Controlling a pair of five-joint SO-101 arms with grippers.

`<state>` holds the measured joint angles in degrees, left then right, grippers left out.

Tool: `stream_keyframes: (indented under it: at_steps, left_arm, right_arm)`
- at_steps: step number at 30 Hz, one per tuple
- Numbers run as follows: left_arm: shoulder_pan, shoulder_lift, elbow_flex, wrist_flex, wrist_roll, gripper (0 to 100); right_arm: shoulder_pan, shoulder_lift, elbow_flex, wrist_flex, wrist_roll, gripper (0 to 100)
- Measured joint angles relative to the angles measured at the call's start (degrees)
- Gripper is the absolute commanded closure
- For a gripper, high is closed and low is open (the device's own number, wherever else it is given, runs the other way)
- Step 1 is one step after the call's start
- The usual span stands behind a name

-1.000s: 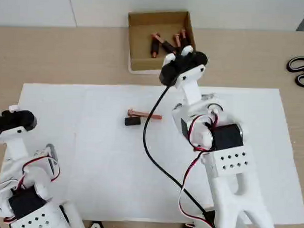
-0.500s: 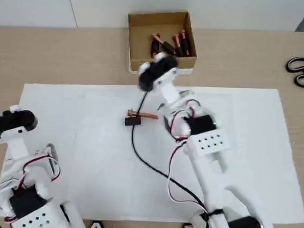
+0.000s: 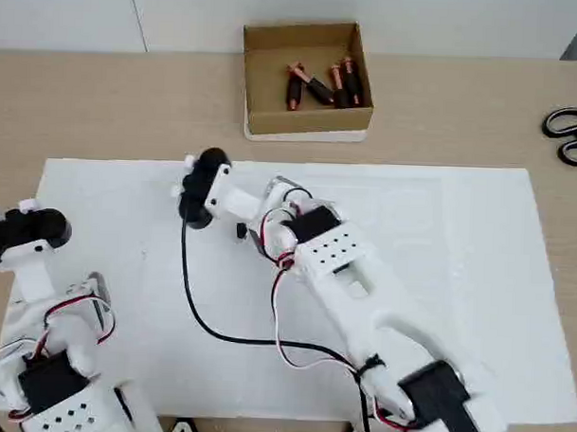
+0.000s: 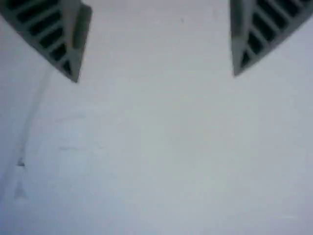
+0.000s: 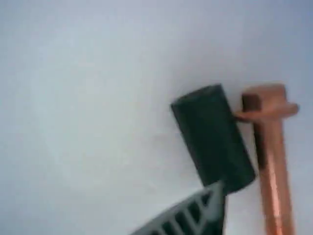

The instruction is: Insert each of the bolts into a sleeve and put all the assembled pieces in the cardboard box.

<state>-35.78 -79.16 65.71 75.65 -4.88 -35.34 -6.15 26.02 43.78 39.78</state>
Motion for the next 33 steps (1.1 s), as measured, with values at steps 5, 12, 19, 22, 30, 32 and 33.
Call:
stream_keyframes:
  at_steps: [5, 12, 19, 22, 30, 32, 33]
  left_arm:
    - [0.0, 0.0, 0.0, 0.0, 0.0, 81]
    - [0.0, 0.0, 0.0, 0.0, 0.0, 81]
    - [0.0, 0.0, 0.0, 0.0, 0.0, 81]
    - [0.0, 0.0, 0.0, 0.0, 0.0, 81]
    - [0.0, 0.0, 0.0, -0.2, 0.0, 81]
    - [0.0, 0.0, 0.0, -0.2, 0.0, 81]
    - [0.0, 0.0, 0.0, -0.2, 0.0, 81]
  right_arm:
    - [-1.5, 7.3, -3.9, 0.0, 2.3, 78.6]
    - [-1.7, 13.9, -9.5, 0.0, 2.3, 78.6]
    - [-1.7, 13.9, -13.6, 0.0, -4.4, 78.4]
    - [-1.7, 14.6, -15.4, 0.0, -5.8, 78.4]
    - [-3.2, 19.0, -16.1, 0.0, -6.3, 78.4]
    - [-3.5, 19.0, -16.1, 0.0, -6.3, 78.4]
    - [-3.6, 19.0, -16.1, 0.0, -6.3, 78.4]
